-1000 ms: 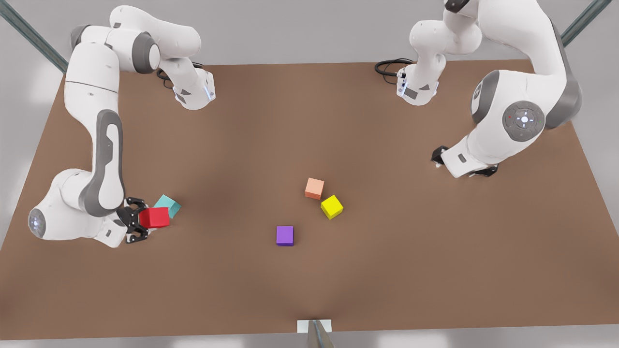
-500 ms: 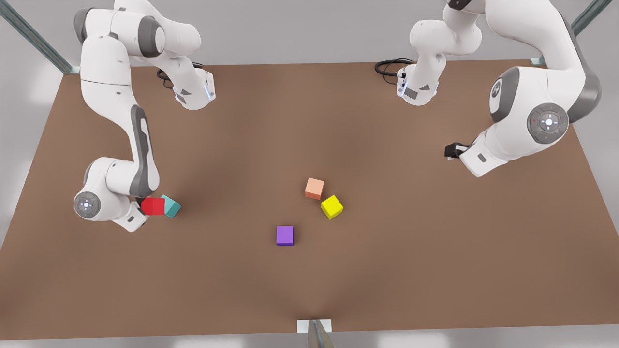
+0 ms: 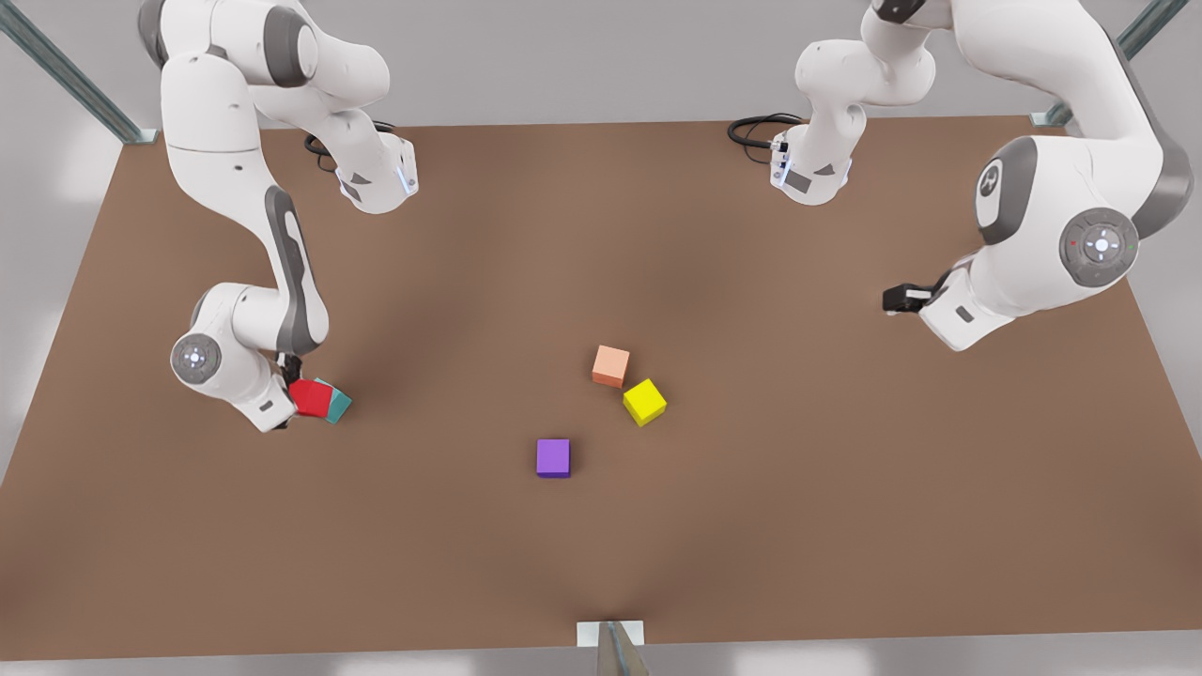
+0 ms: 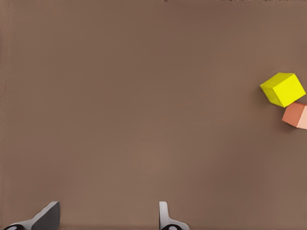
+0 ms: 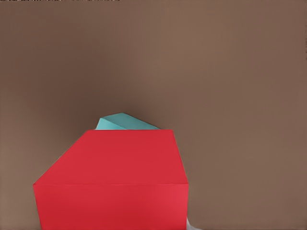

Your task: Pick up red wooden cube and pass to hand red wooden cube and place in blue wooden cube

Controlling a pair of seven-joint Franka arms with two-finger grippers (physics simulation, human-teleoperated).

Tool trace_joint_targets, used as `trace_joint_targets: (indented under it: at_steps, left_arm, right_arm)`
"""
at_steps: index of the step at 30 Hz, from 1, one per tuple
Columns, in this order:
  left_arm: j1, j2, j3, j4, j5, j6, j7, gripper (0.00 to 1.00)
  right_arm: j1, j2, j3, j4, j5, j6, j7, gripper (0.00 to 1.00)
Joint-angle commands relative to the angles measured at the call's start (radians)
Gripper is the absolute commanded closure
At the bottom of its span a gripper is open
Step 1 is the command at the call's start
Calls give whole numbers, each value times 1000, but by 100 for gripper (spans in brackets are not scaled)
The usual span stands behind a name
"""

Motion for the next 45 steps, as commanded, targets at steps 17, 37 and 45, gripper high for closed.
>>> trace_joint_targets:
  at_steps: [17,37,45]
  left_arm:
    - [-4,21,-46,29,187,-35,5,0]
    - [-10,15,-63,31,168,-72,3,0]
    - [-9,14,-63,29,167,-79,3,0]
  right_arm:
    - [15,-28,0,-84,-1,82,88,0]
    - [17,-85,2,-69,2,-29,94,0]
    - [20,-170,8,69,3,-441,280,0]
